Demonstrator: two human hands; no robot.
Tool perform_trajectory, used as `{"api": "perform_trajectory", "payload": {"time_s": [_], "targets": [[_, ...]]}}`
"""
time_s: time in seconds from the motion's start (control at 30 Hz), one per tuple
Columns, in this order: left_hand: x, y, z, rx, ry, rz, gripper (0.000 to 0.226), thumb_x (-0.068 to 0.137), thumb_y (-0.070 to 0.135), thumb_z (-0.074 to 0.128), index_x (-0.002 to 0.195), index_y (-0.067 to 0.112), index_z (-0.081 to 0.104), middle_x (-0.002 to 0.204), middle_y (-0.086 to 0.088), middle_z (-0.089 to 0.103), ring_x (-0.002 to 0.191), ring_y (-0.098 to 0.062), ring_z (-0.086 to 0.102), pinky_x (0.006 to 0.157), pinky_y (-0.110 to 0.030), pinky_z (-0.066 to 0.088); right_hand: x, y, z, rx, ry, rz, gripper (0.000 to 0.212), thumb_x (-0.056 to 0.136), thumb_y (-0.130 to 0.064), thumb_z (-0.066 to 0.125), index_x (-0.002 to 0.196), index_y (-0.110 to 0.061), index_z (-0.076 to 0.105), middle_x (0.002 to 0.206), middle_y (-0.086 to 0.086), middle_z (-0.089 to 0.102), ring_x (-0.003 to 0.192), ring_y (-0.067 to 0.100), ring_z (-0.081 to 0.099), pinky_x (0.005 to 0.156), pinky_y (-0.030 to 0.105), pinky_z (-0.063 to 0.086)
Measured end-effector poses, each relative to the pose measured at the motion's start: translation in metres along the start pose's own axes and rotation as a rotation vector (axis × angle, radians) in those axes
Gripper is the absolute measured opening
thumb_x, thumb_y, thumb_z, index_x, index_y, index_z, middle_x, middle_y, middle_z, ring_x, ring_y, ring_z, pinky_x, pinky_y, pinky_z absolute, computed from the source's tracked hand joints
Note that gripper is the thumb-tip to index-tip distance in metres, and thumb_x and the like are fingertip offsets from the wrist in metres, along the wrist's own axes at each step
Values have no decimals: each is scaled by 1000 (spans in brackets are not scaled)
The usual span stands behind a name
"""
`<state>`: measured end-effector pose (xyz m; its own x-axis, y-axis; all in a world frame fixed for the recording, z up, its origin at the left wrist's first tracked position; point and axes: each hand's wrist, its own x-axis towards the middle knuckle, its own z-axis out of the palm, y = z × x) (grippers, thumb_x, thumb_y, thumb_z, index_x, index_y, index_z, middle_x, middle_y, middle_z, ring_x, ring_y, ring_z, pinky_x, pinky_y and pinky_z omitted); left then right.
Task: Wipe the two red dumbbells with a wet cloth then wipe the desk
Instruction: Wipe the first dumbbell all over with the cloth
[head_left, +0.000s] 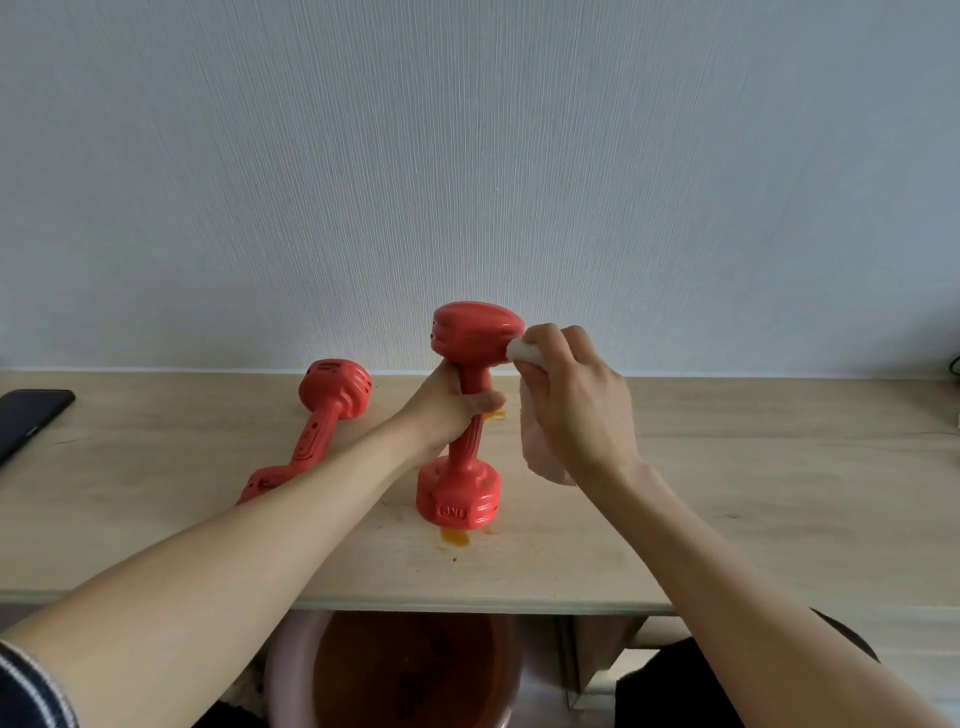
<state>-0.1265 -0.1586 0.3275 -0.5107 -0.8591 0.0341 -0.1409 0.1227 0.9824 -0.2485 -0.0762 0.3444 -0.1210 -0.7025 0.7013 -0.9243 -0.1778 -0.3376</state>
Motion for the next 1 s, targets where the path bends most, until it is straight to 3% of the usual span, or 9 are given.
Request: {"api": "perform_trajectory", "payload": {"time_s": [0.13, 0.23, 0.33, 0.47, 0.53, 0.67, 0.83, 0.93, 1.0], "targets": [[0, -2, -1, 0, 7, -8, 22, 82, -8, 59, 91, 10, 48, 69, -1, 44, 65, -10, 46, 59, -14, 42, 0, -3, 0, 10, 31, 6, 12, 86, -13, 58, 98, -15, 56, 87, 10, 56, 63, 35, 57, 49, 33, 45], [0, -4, -4, 60, 5, 2, 20, 81, -4, 60, 91, 10, 49, 70, -1, 45, 70, -13, 47, 67, -24, 39, -2, -11, 1, -30, 40, -35, 22, 81, -8, 64, 96, -20, 53, 84, 9, 55, 57, 33, 56, 43, 31, 44], [-1, -4, -4, 61, 9, -8, 20, 82, -3, 61, 94, 8, 49, 70, -1, 46, 69, -13, 47, 66, -24, 39, -2, -10, 0, -41, 31, -27, 33, 76, -2, 69, 95, -21, 49, 82, 8, 54, 55, 33, 55, 42, 31, 43], [-2, -4, 0, 19, -5, -16, 20, 83, -5, 61, 80, 11, 48, 67, 0, 44, 63, -11, 46, 61, -17, 42, 0, 1, -3, -40, -31, 116, 11, 89, -13, 58, 99, -10, 54, 90, 12, 56, 67, 37, 57, 54, 36, 46], [-2, -2, 2, 32, -2, -5, 23, 83, -4, 61, 78, 13, 47, 66, 0, 44, 63, -11, 46, 62, -22, 42, -1, 1, -4, -44, -22, 142, 12, 91, -16, 55, 100, -8, 56, 91, 12, 57, 69, 38, 58, 56, 38, 47], [-2, 1, 1, 122, 13, 15, 25, 71, 8, 63, 93, 5, 52, 70, -5, 50, 68, -16, 50, 68, -30, 41, -2, -18, -4, -82, 19, 8, 25, 72, -1, 72, 90, -12, 58, 77, 10, 54, 51, 34, 54, 40, 29, 42], [-2, 2, 2, 114, 24, -6, 37, 64, 12, 59, 100, 7, 53, 75, -9, 52, 72, -22, 52, 72, -47, 47, 3, -19, -2, -148, -25, 28, 24, 75, -5, 70, 93, -14, 59, 79, 8, 51, 50, 32, 53, 40, 30, 41], [-2, -1, 3, 76, 15, 1, 19, 76, 1, 65, 83, 10, 51, 67, -2, 48, 64, -15, 49, 67, -35, 44, 6, -2, -4, -58, -82, 173, 13, 90, -20, 55, 102, -14, 55, 92, 11, 55, 73, 37, 57, 57, 33, 39], [-1, -2, 3, 51, -7, -9, 25, 82, -6, 61, 75, 13, 46, 64, 1, 45, 61, -10, 47, 63, -24, 41, 7, 9, -5, -28, -95, 230, 18, 94, -26, 50, 106, -13, 55, 98, 10, 57, 83, 34, 57, 62, 31, 33]]}}
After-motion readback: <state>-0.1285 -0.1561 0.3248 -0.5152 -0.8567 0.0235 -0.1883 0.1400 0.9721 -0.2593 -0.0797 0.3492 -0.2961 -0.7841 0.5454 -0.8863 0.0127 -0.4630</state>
